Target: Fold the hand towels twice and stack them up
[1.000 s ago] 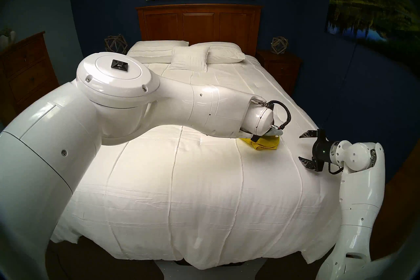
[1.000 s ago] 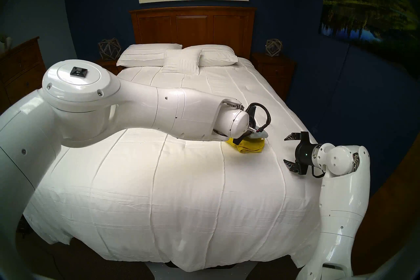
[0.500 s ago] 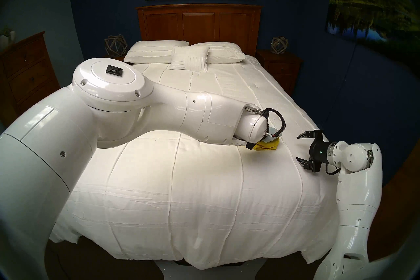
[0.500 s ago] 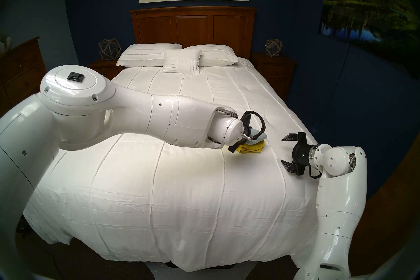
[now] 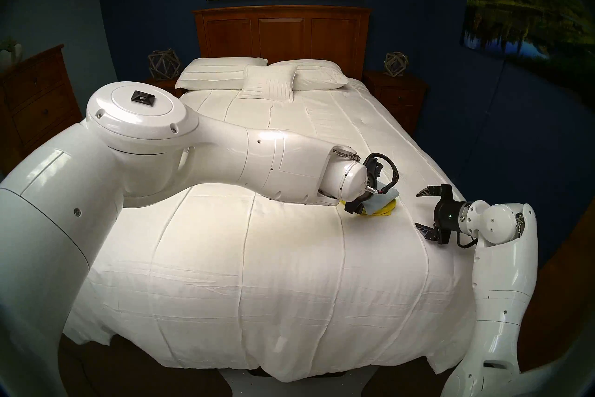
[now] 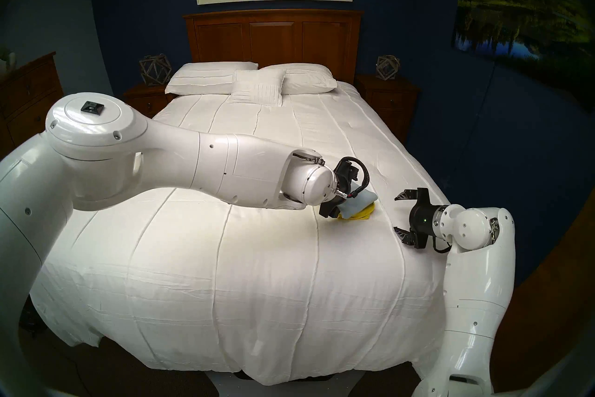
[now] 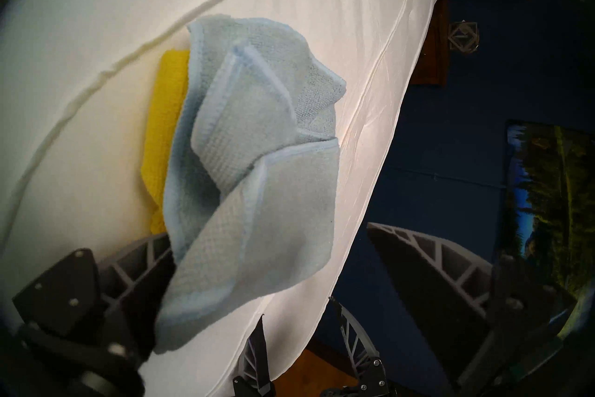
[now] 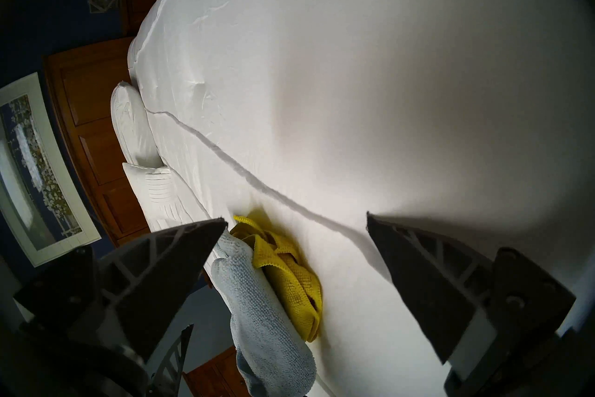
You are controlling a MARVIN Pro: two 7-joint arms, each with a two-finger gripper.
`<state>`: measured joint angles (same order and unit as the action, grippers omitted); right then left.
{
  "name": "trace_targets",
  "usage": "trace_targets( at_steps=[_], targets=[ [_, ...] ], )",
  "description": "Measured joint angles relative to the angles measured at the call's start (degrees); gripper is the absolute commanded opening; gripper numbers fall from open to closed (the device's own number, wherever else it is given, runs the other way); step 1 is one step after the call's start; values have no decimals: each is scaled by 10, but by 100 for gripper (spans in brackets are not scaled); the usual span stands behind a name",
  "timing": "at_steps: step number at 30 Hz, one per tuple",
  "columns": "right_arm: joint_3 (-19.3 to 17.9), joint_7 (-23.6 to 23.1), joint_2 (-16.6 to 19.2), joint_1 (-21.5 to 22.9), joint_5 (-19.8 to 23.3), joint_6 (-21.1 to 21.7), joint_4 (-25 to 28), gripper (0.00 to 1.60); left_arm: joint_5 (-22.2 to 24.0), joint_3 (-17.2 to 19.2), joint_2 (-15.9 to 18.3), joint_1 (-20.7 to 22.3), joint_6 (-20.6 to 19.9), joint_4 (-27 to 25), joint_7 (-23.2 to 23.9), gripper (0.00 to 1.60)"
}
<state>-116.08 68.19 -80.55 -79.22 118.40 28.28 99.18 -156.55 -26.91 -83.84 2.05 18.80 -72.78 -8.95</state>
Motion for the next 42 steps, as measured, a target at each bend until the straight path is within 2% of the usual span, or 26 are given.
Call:
trace_targets(
  at_steps=[10, 24, 35, 42],
  targets=[
    [2, 0, -4, 2, -4, -1, 1, 160, 5, -4, 41, 13, -36, -40, -20, 160],
    [16, 15, -9, 4, -1, -1, 33, 160, -30, -40, 127, 59, -44, -138, -4, 160],
    [47, 56, -19, 12, 3, -12, 72, 160, -59, -67, 192, 110, -23, -198, -7, 160],
    [66, 85, -24, 15, -23, -33, 87, 160, -79, -96, 224, 143, 12, -249, -18, 160]
  ],
)
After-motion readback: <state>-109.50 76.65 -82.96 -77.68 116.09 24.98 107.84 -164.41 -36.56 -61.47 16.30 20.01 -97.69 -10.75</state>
